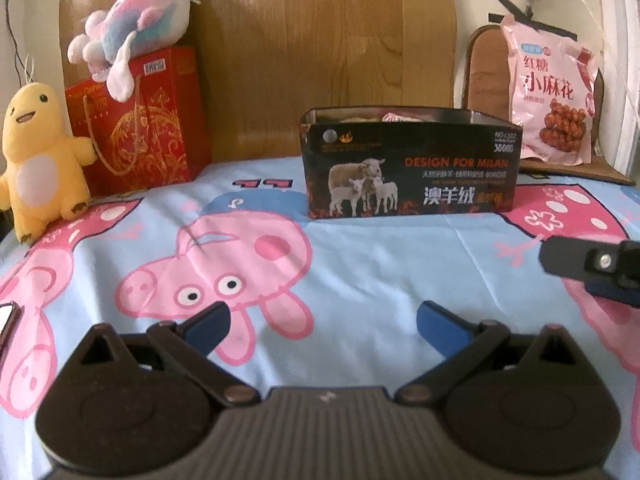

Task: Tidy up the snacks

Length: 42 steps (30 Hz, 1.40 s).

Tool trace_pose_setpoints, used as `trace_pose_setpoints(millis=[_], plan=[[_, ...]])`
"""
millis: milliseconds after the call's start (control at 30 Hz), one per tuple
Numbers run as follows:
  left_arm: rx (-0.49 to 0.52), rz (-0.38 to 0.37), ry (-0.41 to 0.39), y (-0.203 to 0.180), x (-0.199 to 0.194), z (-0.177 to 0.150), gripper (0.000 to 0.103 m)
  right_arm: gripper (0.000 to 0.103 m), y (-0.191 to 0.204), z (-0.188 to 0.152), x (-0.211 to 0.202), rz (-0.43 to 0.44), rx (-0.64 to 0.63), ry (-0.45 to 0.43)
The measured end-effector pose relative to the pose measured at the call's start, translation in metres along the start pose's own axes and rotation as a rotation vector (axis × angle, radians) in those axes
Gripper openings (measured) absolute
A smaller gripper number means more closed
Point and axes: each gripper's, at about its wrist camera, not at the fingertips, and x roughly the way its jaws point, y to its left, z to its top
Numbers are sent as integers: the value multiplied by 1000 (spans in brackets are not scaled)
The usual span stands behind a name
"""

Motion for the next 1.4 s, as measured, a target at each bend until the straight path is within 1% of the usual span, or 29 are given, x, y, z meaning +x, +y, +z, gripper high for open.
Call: trace_pose_setpoints(millis=[133,267,333,400,500,567,633,733,800,900,1100,1400], plan=[[-7,-18,-35,2,-5,-1,103,99,2,0,0,18,-24,15],[-30,-39,-31,7,-5,0,103,99,2,0,-2,19,-19,8],[-35,-45,-41,9,-6,1,103,99,3,0,-3,17,-30,-1],[-29,-34,-75,8,-10,3,103,99,5,-1,-4,12,-40,-6],[10,-14,-136,5,-17,10,103,99,5,0,-2,3,-41,1],[31,-2,-155,3,-16,14,103,99,4,0,-1,-1,-32,8],[35,-7,-149,4,-12,16,103,99,4,0,-2,-7,-24,4],[13,-46,-127,5,-4,9,103,99,5,-1,-2,-19,-30,-2],[14,-46,-98,3,0,6,103,99,7,-2,-2,-27,-44,-6],[3,-37,-115,4,-3,5,103,99,9,-2,-2,-37,-62,-8],[4,-46,-104,4,-2,4,103,99,13,-3,-2,-52,-87,-12],[-63,-78,-49,16,6,6,103,99,13,-4,-3,-62,-91,-23]])
